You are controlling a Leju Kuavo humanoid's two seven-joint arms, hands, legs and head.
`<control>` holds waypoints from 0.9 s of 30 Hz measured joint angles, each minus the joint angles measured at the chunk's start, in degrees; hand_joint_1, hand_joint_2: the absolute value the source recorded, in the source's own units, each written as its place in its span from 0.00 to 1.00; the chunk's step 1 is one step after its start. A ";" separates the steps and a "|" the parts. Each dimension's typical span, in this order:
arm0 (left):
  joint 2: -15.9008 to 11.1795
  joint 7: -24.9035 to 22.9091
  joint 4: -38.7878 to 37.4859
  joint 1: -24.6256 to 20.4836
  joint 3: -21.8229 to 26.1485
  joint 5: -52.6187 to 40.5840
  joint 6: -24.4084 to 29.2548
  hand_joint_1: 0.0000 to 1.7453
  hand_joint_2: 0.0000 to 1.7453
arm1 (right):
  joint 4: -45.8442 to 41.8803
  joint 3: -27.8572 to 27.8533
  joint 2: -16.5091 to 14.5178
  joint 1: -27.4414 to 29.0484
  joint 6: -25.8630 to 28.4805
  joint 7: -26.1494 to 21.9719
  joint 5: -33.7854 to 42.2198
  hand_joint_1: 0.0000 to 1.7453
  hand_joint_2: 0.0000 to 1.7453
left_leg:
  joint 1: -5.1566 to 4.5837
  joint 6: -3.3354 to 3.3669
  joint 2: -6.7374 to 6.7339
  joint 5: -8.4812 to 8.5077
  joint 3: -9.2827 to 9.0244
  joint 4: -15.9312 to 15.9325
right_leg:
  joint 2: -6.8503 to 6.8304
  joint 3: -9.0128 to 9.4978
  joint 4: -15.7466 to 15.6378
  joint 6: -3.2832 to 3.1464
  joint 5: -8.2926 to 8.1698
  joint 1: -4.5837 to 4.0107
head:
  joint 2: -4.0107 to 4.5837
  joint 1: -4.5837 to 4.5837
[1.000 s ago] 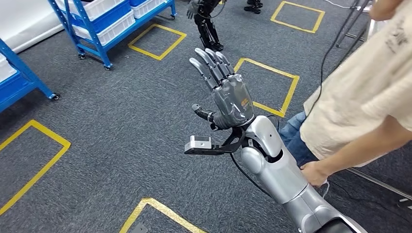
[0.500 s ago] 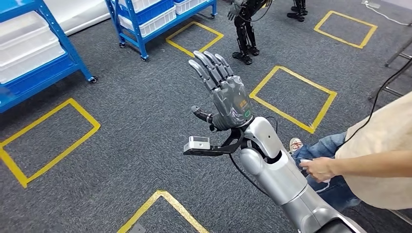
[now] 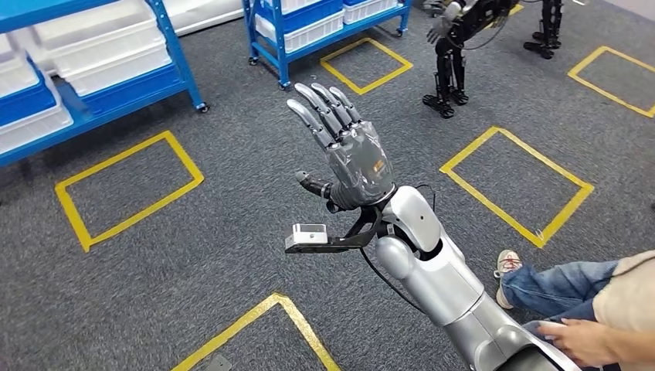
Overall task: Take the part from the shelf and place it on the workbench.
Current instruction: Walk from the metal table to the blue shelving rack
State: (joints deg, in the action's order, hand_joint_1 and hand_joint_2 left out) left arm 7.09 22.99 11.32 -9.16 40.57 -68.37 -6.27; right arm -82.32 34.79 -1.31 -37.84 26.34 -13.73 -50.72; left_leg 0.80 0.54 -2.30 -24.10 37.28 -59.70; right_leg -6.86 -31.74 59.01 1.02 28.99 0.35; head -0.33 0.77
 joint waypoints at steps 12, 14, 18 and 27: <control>0.78 -0.69 0.00 -0.42 -0.01 -0.12 -0.13 0.00 0.00 | 1.60 0.88 0.08 1.00 0.04 -0.28 -0.52 0.00 1.00 | 0.03 0.99 8.65 0.68 0.32 0.18 | 11.71 -2.86 2.02 -0.91 -1.46 0.50 | 0.00 -0.01; 0.96 -0.73 0.00 -0.42 -0.01 -0.12 -0.11 0.00 0.00 | 1.89 1.08 0.04 0.95 0.08 -0.31 -0.69 0.00 1.00 | 0.33 0.21 10.04 1.04 0.74 0.29 | 12.06 -2.38 0.68 -0.99 -1.56 0.28 | 0.00 -0.04; 1.02 -0.74 0.00 -0.19 -0.01 -0.13 -0.08 0.00 0.00 | 2.23 1.55 -0.46 0.65 0.11 -0.33 -0.78 0.00 1.00 | 0.14 -0.89 7.20 -1.10 2.49 -3.16 | 8.71 -1.15 -0.87 -1.87 -2.17 0.64 | 0.00 0.07; 1.12 -0.87 0.00 -0.74 -0.04 -0.54 0.05 0.00 0.00 | 3.81 2.58 -0.93 0.71 0.10 -0.71 -0.41 0.00 1.00 | 0.23 -1.33 -1.13 -0.39 -0.08 -0.98 | 1.52 -0.89 0.16 -1.27 -0.82 -0.08 | 0.00 0.12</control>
State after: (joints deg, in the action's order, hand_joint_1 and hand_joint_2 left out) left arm 8.21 22.12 11.32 -9.90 40.53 -68.91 -6.21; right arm -78.52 37.36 -2.23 -37.13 26.44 -14.43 -51.13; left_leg 1.02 -0.79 -3.42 -24.49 37.20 -60.69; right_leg -5.34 -32.63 59.17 -0.25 28.17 0.27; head -0.33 0.88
